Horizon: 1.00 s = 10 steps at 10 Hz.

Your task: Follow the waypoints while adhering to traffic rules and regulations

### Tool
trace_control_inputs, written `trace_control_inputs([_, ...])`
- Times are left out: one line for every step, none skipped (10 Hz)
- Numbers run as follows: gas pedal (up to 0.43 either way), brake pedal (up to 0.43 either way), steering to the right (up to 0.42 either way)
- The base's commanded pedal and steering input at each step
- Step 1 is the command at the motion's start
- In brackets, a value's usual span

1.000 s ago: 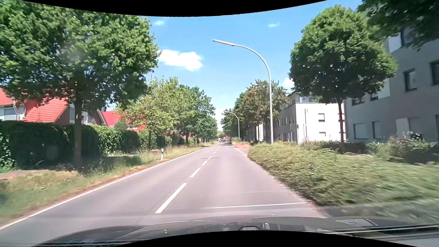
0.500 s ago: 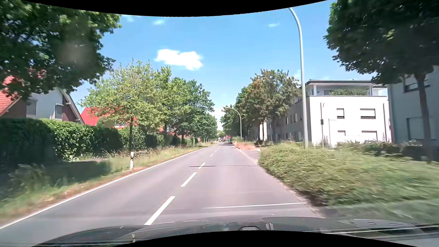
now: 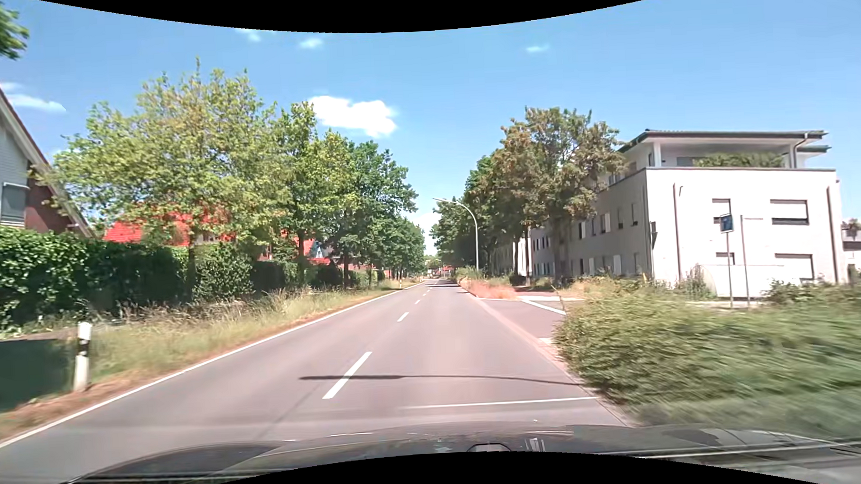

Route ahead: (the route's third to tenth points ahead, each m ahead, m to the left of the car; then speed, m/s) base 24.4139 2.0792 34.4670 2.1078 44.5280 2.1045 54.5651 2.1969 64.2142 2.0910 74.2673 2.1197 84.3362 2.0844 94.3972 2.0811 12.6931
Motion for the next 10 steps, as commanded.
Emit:
trace_control_inputs([0.197,0.0,0.001])
trace_control_inputs([0.189,0.0,0.001])
trace_control_inputs([0.189,0.0,0.001])
trace_control_inputs([0.189,0.0,0.002])
trace_control_inputs([0.189,0.0,0.001])
trace_control_inputs([0.189,0.0,0.001])
trace_control_inputs([0.177,0.0,0.002])
trace_control_inputs([0.177,0.0,0.002])
trace_control_inputs([0.177,0.0,0.003])
trace_control_inputs([0.177,0.0,0.008])
